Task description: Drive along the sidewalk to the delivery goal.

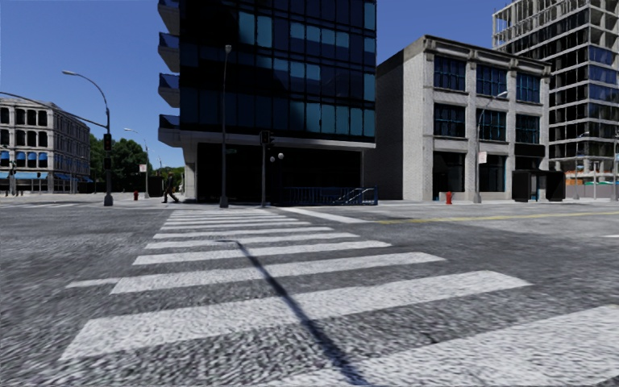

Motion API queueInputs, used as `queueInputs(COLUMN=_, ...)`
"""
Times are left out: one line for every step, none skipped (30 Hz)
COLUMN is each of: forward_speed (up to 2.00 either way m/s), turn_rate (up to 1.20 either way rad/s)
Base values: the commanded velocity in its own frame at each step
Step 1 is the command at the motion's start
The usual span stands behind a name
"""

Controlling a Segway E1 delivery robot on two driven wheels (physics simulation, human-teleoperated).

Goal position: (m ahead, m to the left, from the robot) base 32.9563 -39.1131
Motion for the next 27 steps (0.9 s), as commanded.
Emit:
queueInputs(forward_speed=2.00, turn_rate=0.13)
queueInputs(forward_speed=2.00, turn_rate=0.11)
queueInputs(forward_speed=2.00, turn_rate=0.11)
queueInputs(forward_speed=2.00, turn_rate=0.05)
queueInputs(forward_speed=2.00, turn_rate=0.00)
queueInputs(forward_speed=2.00, turn_rate=0.00)
queueInputs(forward_speed=2.00, turn_rate=0.00)
queueInputs(forward_speed=2.00, turn_rate=0.00)
queueInputs(forward_speed=2.00, turn_rate=0.00)
queueInputs(forward_speed=2.00, turn_rate=0.00)
queueInputs(forward_speed=2.00, turn_rate=0.00)
queueInputs(forward_speed=2.00, turn_rate=0.00)
queueInputs(forward_speed=2.00, turn_rate=0.00)
queueInputs(forward_speed=2.00, turn_rate=0.00)
queueInputs(forward_speed=2.00, turn_rate=0.00)
queueInputs(forward_speed=2.00, turn_rate=0.00)
queueInputs(forward_speed=2.00, turn_rate=0.00)
queueInputs(forward_speed=2.00, turn_rate=0.00)
queueInputs(forward_speed=2.00, turn_rate=0.00)
queueInputs(forward_speed=2.00, turn_rate=0.00)
queueInputs(forward_speed=2.00, turn_rate=0.00)
queueInputs(forward_speed=2.00, turn_rate=0.00)
queueInputs(forward_speed=2.00, turn_rate=0.00)
queueInputs(forward_speed=2.00, turn_rate=0.00)
queueInputs(forward_speed=2.00, turn_rate=0.00)
queueInputs(forward_speed=2.00, turn_rate=0.00)
queueInputs(forward_speed=2.00, turn_rate=0.00)
